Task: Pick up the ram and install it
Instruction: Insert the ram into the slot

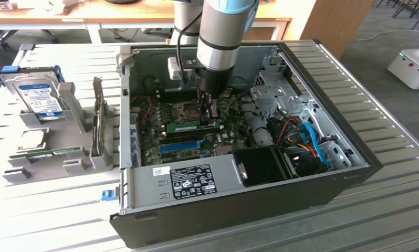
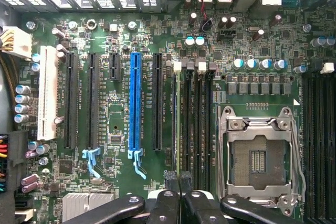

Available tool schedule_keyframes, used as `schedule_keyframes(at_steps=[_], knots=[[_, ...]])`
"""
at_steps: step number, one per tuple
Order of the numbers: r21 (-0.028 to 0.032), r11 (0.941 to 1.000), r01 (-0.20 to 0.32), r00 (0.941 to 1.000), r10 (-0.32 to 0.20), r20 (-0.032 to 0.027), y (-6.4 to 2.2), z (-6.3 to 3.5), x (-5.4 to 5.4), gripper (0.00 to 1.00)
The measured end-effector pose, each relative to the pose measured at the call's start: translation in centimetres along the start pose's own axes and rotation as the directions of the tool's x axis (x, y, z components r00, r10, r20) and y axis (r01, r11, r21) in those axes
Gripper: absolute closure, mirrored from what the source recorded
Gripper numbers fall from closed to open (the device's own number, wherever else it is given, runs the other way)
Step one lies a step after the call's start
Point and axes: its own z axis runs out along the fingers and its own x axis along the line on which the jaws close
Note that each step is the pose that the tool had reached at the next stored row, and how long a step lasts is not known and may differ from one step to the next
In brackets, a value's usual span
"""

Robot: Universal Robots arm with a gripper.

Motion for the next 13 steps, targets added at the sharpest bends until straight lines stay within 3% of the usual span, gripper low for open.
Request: schedule_keyframes(at_steps=[13], knots=[[-0.0001,1.0000,0.000,1.0000,0.000,-0.0002,-0.02,0.46,0.00,0.88]])
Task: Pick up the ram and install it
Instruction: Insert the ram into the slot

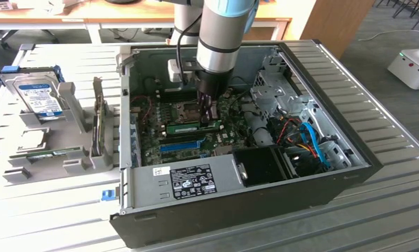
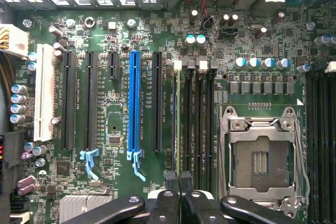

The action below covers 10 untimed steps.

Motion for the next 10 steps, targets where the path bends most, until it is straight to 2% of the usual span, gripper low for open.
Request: schedule_keyframes(at_steps=[9,10], knots=[[0.0001,1.0000,0.000,1.0000,0.000,0.0002,0.01,0.01,0.02,0.87],[0.0001,1.0000,0.000,1.0000,0.000,0.0002,0.00,0.01,0.03,0.82]])
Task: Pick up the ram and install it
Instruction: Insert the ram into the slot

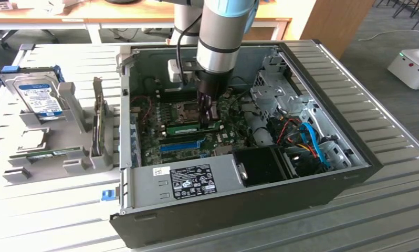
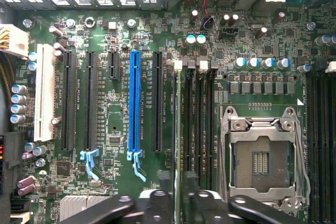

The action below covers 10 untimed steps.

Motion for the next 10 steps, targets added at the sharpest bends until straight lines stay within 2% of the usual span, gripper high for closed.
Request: schedule_keyframes(at_steps=[1,2,3,10], knots=[[0.0000,1.0000,0.000,1.0000,0.000,0.0000,0.00,0.00,0.00,0.75],[0.0000,1.0000,0.000,1.0000,0.000,0.0000,-0.01,0.00,0.00,0.75],[0.0000,1.0000,0.000,1.0000,0.000,0.0000,0.00,0.00,0.00,0.69],[0.0000,1.0000,0.000,1.0000,0.000,0.0001,-0.01,0.00,0.00,0.69]])
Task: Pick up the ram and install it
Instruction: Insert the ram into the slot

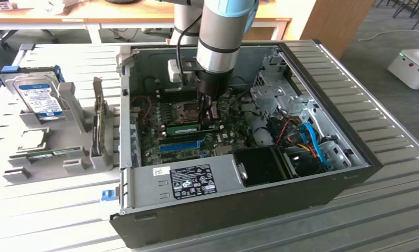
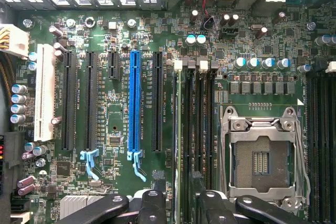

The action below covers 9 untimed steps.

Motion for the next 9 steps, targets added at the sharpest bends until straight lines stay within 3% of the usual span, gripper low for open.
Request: schedule_keyframes(at_steps=[9], knots=[[0.0000,1.0000,0.000,1.0000,0.000,-0.0001,0.08,-1.44,0.0,0.69]])
